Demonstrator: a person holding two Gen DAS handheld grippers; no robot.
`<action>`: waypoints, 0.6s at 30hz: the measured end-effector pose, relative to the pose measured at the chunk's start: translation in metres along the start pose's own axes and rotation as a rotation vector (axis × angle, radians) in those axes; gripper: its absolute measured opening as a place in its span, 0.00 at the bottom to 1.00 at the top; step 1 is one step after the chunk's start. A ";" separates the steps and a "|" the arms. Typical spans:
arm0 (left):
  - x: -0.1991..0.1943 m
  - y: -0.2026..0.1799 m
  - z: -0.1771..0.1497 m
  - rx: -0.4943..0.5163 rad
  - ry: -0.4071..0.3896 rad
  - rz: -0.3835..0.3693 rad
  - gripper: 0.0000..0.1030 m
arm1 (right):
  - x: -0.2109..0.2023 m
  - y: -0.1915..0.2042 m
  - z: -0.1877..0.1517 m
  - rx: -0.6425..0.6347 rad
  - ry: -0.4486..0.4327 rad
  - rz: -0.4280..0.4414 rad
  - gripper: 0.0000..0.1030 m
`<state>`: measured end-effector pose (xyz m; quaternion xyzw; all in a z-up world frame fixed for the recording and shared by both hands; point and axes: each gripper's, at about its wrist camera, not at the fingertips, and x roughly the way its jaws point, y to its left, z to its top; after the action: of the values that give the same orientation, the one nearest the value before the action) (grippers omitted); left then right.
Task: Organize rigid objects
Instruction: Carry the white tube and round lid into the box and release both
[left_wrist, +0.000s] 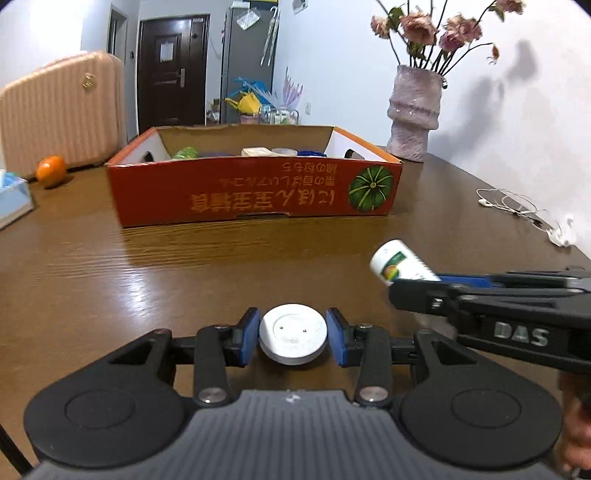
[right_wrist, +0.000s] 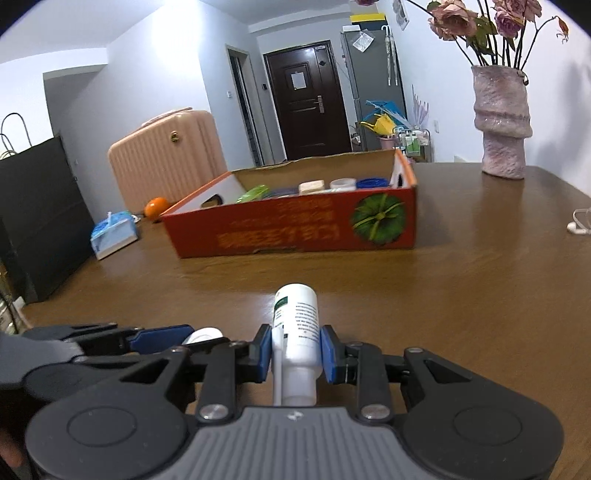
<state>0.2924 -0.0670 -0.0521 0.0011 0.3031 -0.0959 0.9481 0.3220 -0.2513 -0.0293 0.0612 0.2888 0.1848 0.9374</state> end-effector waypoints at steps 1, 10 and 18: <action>-0.008 0.002 -0.004 0.010 -0.006 0.011 0.39 | -0.001 0.005 -0.004 0.005 0.000 0.002 0.26; -0.039 0.024 -0.014 -0.039 -0.016 0.019 0.39 | -0.020 0.039 -0.020 -0.005 -0.018 0.014 0.26; -0.024 0.027 0.029 -0.015 -0.073 0.015 0.39 | -0.023 0.027 -0.001 0.014 -0.053 0.009 0.26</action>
<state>0.2946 -0.0381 -0.0166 -0.0074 0.2690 -0.0863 0.9592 0.2952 -0.2352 -0.0121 0.0742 0.2649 0.1853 0.9434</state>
